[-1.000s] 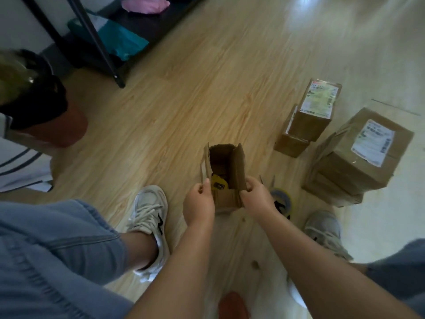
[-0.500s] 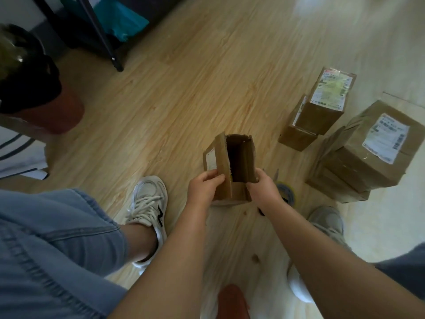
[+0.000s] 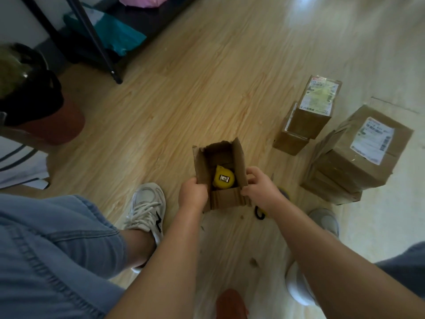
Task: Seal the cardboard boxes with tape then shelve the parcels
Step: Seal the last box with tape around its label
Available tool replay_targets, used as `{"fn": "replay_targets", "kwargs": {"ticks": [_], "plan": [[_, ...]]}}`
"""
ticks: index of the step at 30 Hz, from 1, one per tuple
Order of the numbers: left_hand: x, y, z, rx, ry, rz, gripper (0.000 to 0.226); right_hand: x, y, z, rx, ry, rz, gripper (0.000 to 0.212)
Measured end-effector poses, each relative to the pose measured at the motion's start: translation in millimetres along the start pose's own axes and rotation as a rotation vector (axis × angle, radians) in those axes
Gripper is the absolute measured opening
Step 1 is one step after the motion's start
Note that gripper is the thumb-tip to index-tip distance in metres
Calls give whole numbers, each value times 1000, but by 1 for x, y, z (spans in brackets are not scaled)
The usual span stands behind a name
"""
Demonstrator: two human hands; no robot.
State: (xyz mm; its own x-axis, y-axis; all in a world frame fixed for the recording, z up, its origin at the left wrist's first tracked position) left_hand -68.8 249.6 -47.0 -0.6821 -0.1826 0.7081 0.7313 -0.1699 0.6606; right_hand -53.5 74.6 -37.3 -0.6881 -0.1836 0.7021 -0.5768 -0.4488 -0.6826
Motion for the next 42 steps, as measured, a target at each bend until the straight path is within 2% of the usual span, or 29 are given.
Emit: {"fn": "replay_targets", "kwargs": {"ticks": [2,5,7,9,11,13,15,17,19,25,30,33,36,39,42], "plan": [[3,1,2,16,-35,-10,31,2,0,3,-17,12,-8,34],[6,2,1,59,-91,-61,24,7,-5,9,-19,99,21,29],[9,4,0,83,-123,-91,18,10,-12,11,-28,172,73,43],[8,5,1,99,-160,-118,19,12,-20,15,-35,245,146,65],[10,7,3,95,-190,-131,20,13,-28,22,13,315,221,77],[10,8,5,57,-216,-137,21,13,-33,30,84,371,282,69],[10,10,4,22,-237,-141,23,12,-36,38,109,391,317,46],[8,10,4,-3,-243,-153,24,12,-36,42,93,373,303,29],[7,10,3,-48,-232,-184,25,10,-35,44,103,364,276,24],[7,9,-6,-219,-171,-321,31,1,-23,43,54,319,116,29],[3,4,-8,-211,-173,-311,23,-3,-20,40,-28,274,145,32],[0,2,-7,-207,-126,-308,20,-7,-18,35,23,222,148,34],[-6,-2,-5,-204,-71,-299,32,-12,-12,31,105,123,115,34],[-8,-3,-10,-242,-107,-303,25,-20,-2,25,250,94,88,34],[-6,-3,-18,-288,-149,-318,38,-26,7,21,312,105,36,35]]}}
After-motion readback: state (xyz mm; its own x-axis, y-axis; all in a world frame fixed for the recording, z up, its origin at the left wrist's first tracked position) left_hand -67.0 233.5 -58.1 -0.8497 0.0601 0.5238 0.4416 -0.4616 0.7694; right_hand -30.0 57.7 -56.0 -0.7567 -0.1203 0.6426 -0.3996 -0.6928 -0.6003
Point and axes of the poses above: each hand's wrist, its own x-axis away from the middle knuckle, its own z-axis out of the back of the hand, y = z × x, the point moved 2 cm from there along -x, towards the middle knuckle, and after that the axes turned 10 degrees about -y, right-handed, at the moved point
